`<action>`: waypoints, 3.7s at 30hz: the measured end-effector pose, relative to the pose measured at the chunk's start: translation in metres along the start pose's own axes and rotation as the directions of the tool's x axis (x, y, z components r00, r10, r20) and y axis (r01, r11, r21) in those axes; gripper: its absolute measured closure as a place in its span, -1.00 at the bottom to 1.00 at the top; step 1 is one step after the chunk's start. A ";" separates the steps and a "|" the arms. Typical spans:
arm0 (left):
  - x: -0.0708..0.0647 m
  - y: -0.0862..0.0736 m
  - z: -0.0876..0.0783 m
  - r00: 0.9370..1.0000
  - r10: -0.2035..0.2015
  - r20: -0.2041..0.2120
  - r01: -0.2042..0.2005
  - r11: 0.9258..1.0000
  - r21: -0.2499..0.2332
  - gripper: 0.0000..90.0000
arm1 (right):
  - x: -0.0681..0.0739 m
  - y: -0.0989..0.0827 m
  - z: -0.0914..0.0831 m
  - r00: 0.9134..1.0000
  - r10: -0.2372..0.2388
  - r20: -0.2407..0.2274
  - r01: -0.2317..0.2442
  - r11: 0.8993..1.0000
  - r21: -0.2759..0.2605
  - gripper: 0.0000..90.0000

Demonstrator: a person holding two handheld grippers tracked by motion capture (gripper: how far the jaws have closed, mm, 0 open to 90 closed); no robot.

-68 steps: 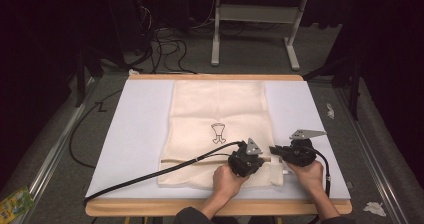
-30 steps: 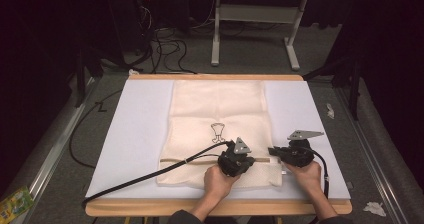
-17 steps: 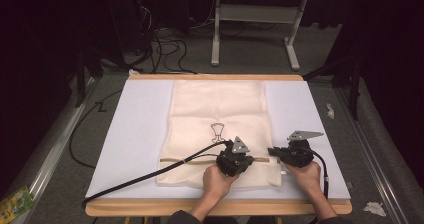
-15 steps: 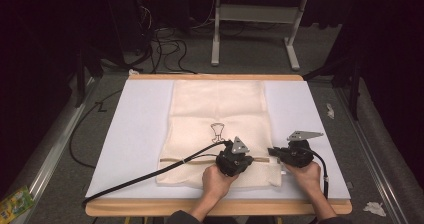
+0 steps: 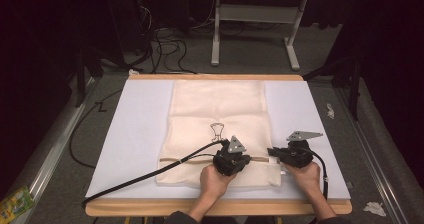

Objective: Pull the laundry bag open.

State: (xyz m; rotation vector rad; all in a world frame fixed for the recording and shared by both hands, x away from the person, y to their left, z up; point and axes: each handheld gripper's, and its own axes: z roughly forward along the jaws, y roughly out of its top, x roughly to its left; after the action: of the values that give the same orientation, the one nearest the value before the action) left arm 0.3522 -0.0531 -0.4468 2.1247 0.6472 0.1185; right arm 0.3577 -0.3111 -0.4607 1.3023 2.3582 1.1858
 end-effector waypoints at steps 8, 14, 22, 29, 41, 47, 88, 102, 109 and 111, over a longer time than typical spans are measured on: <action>0.001 -0.002 -0.002 1.000 -0.002 0.002 0.002 1.000 -0.007 0.93 | 0.001 0.001 0.000 1.000 -0.007 0.001 0.007 1.000 0.005 0.95; 0.004 -0.002 -0.012 1.000 -0.002 -0.011 0.002 1.000 -0.024 0.93 | 0.002 0.001 0.001 1.000 -0.010 0.009 0.010 1.000 0.004 0.95; 0.005 -0.004 -0.017 1.000 -0.007 -0.009 0.007 1.000 -0.029 0.93 | 0.004 0.001 0.002 1.000 -0.010 0.006 0.010 1.000 0.000 0.95; 0.008 -0.006 -0.018 1.000 -0.021 -0.006 0.021 0.999 -0.036 0.93 | 0.005 0.000 0.005 1.000 -0.014 -0.002 0.014 1.000 -0.001 0.95; 0.011 -0.007 -0.021 0.999 -0.038 0.006 0.038 0.998 -0.050 0.94 | 0.005 0.000 0.006 1.000 -0.018 0.002 0.018 1.000 -0.002 0.94; 0.013 -0.009 -0.022 0.999 -0.038 0.006 0.038 0.998 -0.046 0.94 | 0.006 -0.001 0.005 1.000 -0.016 0.011 0.016 1.000 0.000 0.94; 0.031 -0.026 -0.060 0.997 -0.075 -0.036 0.070 0.991 -0.115 0.94 | 0.007 0.000 0.004 0.999 -0.011 0.036 0.012 1.000 -0.008 0.94; 0.036 -0.033 -0.067 0.995 -0.094 -0.021 0.091 0.988 -0.128 0.94 | 0.010 0.000 0.006 1.000 -0.015 0.027 0.016 1.000 -0.016 0.94; 0.036 -0.035 -0.070 0.995 -0.095 -0.021 0.092 0.990 -0.102 0.93 | 0.009 -0.003 0.007 1.000 -0.007 0.019 0.007 1.000 -0.028 0.94; 0.037 -0.035 -0.072 0.995 -0.102 -0.023 0.099 0.989 -0.105 0.93 | 0.009 -0.004 0.008 1.000 -0.002 0.016 0.002 1.000 -0.027 0.94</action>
State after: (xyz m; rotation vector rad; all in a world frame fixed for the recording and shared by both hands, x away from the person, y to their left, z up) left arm 0.3477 0.0345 -0.4369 1.9896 0.7474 0.1241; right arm 0.3540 -0.3014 -0.4670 1.2954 2.3237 1.1984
